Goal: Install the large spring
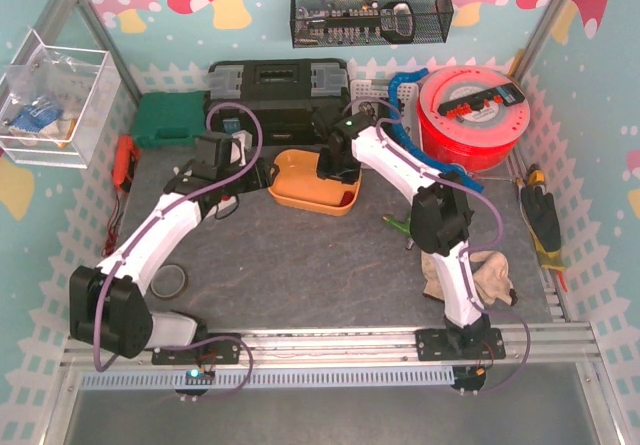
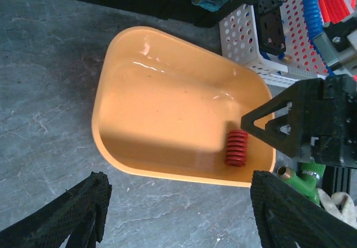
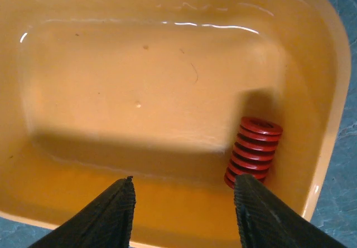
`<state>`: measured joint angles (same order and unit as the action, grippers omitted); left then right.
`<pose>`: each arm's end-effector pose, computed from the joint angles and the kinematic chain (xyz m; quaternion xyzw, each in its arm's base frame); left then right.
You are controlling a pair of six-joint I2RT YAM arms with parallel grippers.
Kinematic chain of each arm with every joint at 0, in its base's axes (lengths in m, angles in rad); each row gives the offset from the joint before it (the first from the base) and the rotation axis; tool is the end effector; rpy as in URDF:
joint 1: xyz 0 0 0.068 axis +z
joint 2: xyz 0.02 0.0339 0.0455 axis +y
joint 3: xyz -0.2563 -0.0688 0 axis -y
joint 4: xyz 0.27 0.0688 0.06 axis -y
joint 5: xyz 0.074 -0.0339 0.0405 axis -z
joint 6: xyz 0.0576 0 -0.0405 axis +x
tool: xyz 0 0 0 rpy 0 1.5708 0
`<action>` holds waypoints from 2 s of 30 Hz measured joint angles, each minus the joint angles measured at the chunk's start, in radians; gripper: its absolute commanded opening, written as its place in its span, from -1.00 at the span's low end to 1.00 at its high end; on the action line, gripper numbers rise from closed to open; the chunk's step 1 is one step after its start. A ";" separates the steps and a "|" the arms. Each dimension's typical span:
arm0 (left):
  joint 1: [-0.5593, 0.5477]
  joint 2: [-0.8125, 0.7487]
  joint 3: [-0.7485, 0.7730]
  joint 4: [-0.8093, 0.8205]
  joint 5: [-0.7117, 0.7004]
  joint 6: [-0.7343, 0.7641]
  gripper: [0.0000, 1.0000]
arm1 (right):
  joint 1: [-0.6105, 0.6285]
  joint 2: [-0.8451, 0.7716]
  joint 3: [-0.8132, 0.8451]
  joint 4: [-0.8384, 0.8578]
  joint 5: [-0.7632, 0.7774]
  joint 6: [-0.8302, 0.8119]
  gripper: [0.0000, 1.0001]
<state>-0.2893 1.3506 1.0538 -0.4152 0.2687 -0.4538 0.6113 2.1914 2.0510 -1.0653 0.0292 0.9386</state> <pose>0.3194 -0.1110 0.2574 -0.0184 0.9026 -0.2633 0.3402 0.4037 0.2809 0.2207 0.1628 0.9697 0.1167 0.1397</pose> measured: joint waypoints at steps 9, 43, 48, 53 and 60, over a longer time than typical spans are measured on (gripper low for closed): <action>-0.022 -0.040 0.000 -0.014 -0.043 0.017 0.43 | 0.011 0.050 -0.008 -0.012 0.015 0.070 0.09; -0.071 -0.027 0.035 -0.053 -0.187 0.076 0.46 | 0.014 0.233 0.062 -0.050 0.053 -0.008 0.07; -0.071 -0.027 0.035 -0.053 -0.187 0.076 0.46 | 0.008 0.230 0.074 -0.019 0.049 -0.174 0.12; -0.071 -0.027 0.035 -0.053 -0.187 0.076 0.46 | -0.002 0.217 0.111 0.015 0.026 -0.363 0.12; -0.071 -0.020 0.036 -0.053 -0.186 0.075 0.46 | -0.010 0.127 0.018 0.026 -0.005 -0.520 0.12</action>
<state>-0.3603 1.3304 1.0897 -0.4679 0.0830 -0.3790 0.6018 2.3180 2.0693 -1.0397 0.0242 0.4191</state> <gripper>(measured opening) 0.728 0.560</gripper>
